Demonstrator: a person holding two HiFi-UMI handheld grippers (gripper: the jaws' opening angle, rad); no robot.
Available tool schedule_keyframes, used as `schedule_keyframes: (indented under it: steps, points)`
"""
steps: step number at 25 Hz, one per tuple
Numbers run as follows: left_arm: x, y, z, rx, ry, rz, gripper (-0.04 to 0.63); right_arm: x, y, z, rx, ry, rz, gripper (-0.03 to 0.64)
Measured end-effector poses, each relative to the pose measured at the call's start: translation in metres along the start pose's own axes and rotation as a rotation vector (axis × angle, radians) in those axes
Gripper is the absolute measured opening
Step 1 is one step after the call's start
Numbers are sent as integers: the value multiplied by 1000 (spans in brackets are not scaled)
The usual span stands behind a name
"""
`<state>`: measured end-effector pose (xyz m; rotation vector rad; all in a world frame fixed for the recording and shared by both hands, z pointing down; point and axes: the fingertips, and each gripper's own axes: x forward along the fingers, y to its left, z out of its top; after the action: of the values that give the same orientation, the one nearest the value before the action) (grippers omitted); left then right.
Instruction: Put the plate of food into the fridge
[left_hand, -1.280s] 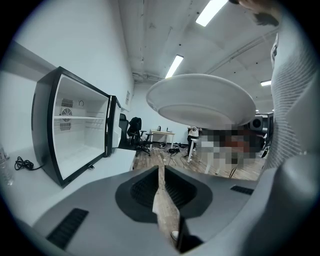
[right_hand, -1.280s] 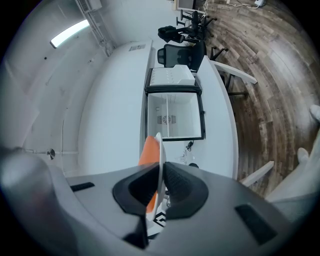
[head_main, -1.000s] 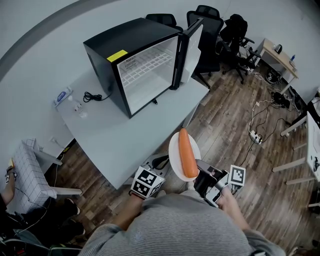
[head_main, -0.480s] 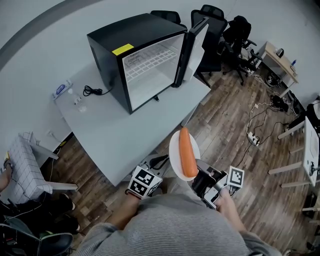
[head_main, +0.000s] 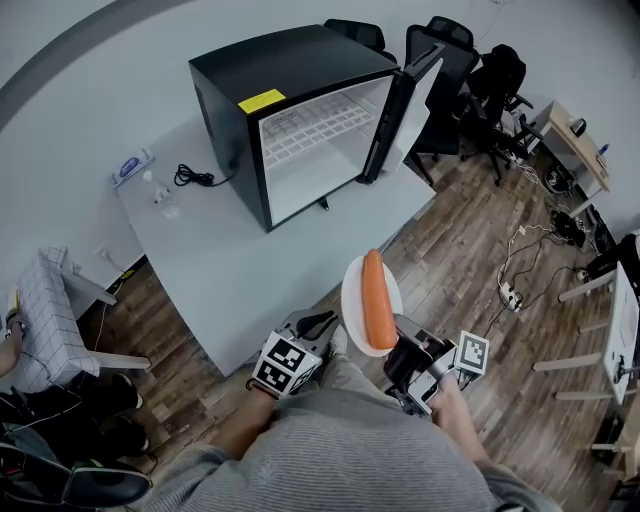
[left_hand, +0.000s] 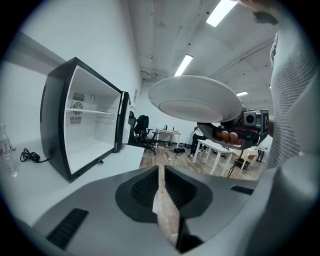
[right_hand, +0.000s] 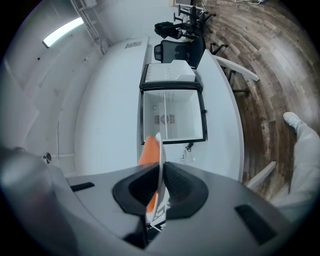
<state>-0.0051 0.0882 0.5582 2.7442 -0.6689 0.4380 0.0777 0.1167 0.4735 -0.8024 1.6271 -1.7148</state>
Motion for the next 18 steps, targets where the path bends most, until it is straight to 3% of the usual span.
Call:
schedule_keyframes:
  steps: [10, 18]
  points:
    - [38, 57, 30, -18, -2, 36, 46, 53, 1, 58, -4, 35, -2, 32]
    - [87, 78, 66, -31, 5, 67, 46, 79, 15, 124, -3, 79, -9, 31]
